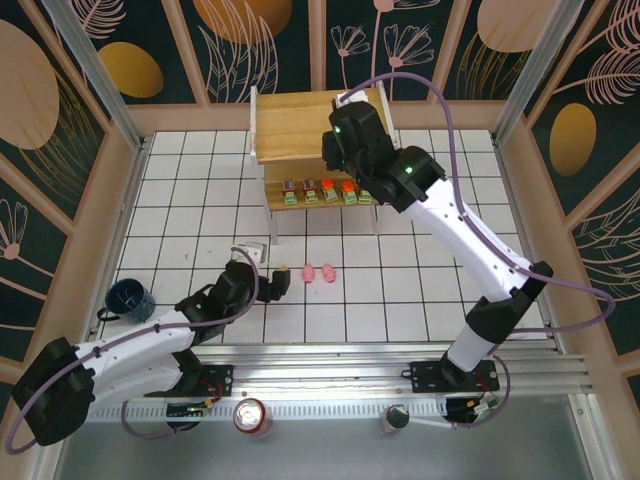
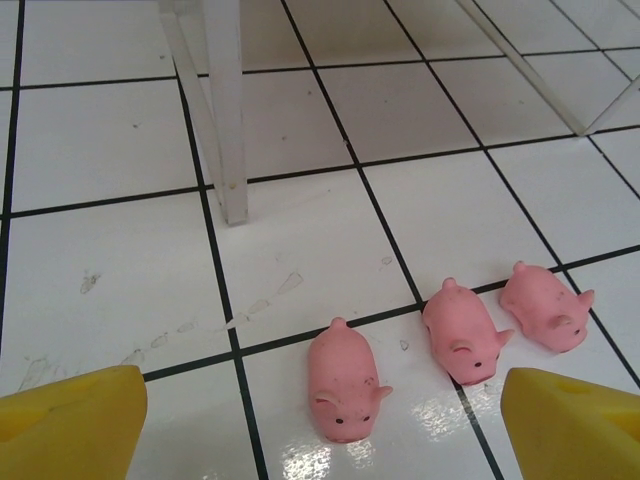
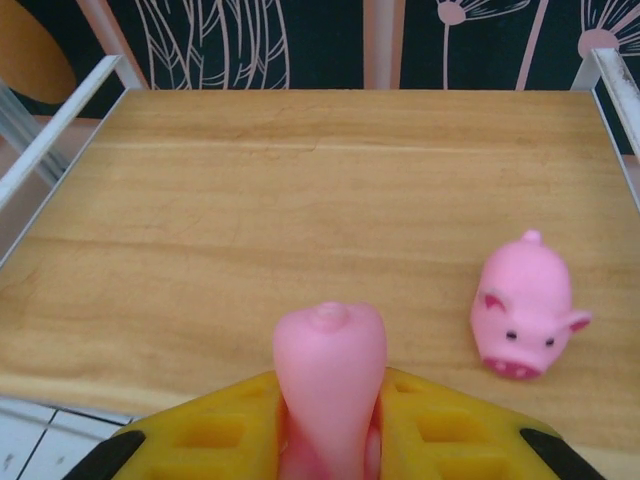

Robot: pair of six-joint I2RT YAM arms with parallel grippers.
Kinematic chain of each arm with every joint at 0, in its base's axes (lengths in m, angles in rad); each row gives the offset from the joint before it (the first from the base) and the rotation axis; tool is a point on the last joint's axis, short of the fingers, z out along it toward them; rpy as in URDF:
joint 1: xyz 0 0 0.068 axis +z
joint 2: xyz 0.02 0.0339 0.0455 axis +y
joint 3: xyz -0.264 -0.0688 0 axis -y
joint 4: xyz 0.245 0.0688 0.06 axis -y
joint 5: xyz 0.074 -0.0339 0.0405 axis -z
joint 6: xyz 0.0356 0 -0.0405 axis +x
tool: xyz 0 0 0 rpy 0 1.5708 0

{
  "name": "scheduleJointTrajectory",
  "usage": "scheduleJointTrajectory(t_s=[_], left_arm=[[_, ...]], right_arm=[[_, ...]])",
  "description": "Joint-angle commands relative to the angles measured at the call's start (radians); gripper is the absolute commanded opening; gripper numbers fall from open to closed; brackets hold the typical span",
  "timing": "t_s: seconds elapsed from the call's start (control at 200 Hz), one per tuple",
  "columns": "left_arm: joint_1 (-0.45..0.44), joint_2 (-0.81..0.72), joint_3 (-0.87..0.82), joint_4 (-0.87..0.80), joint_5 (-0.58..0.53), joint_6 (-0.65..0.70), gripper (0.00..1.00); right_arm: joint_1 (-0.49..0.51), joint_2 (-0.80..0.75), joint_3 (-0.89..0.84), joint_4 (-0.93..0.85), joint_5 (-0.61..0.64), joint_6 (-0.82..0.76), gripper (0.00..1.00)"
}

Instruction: Place and organize the plastic toys onto the shelf

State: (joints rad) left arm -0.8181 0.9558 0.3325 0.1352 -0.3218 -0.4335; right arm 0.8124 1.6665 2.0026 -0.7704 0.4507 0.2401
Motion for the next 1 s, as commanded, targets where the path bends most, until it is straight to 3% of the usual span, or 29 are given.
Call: scheduleJointTrajectory(t_s=[0.0,0.39,0.991], left_arm=[[0.006,-0.02,-0.016,0.038,-0.006,0.009,0.91],[0.006,-0.028,-0.023,0.041,-0.006,0.01,0.91],[0.006,-0.026,-0.023,0.046,-0.006,0.01,0.91]], right_arm=[[-0.026,0.048,0.073,-0.038,-0.026,-0.025,0.26],[-0.058,0.204,0.296,-0.184,-0.009,-0.035,0.27],[-0.085,0.199,0.256,-0.247,0.05,-0.025,0.27]])
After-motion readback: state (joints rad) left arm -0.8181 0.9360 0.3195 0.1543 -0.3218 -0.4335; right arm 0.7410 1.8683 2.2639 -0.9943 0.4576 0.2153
